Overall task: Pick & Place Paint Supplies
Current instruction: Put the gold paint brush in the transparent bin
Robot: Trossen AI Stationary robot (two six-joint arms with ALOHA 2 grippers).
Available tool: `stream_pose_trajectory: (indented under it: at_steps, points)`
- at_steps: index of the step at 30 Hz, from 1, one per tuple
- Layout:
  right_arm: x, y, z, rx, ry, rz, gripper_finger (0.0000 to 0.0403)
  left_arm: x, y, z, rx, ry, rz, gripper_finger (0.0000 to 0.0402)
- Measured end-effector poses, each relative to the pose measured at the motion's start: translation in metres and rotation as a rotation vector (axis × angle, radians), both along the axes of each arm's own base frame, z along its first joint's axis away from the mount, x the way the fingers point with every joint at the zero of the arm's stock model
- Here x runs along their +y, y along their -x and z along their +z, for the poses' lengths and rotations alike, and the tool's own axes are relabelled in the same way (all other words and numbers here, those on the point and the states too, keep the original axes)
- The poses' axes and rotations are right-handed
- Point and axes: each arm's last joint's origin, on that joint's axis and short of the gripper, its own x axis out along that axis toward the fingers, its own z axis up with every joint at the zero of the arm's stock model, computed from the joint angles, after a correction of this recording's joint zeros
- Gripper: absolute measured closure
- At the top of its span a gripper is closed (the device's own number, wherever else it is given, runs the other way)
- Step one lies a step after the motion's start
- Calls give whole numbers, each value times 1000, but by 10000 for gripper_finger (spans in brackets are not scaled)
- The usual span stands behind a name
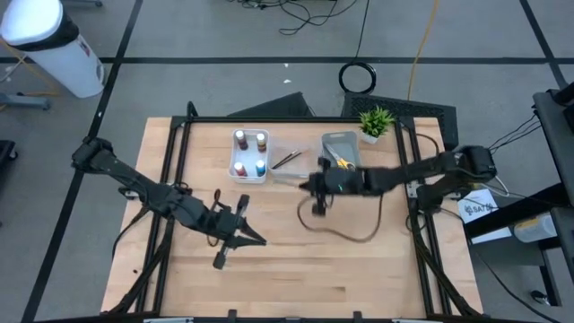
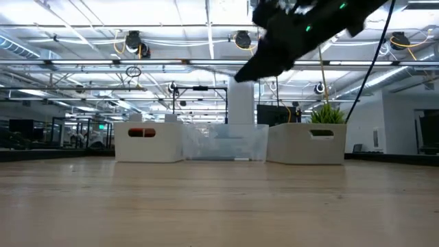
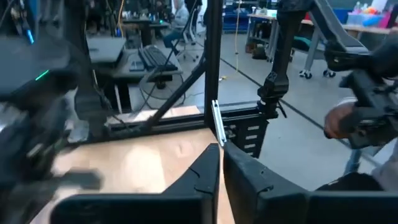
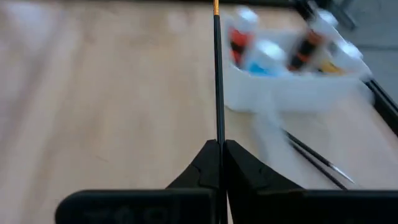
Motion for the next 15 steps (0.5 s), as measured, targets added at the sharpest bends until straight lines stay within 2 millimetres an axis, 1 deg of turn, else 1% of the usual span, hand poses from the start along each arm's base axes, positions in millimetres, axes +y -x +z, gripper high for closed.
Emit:
stream_pose_trajectory:
  at_steps: [4, 7, 11, 15]
  points:
    - [-48, 0, -7, 29, -15, -63, 402, 1, 0, -2, -14, -98, -6, 351]
    - [-73, 4, -16, 85, -39, -121, 402, 2, -1, -4, -1, -125, -5, 345]
    - [-91, 9, -17, 81, -51, -186, 389, 5, -2, -6, 46, -69, 15, 348]
    - [-97, 7, -13, 15, -101, -238, 371, 7, -2, -7, 55, -58, 23, 350]
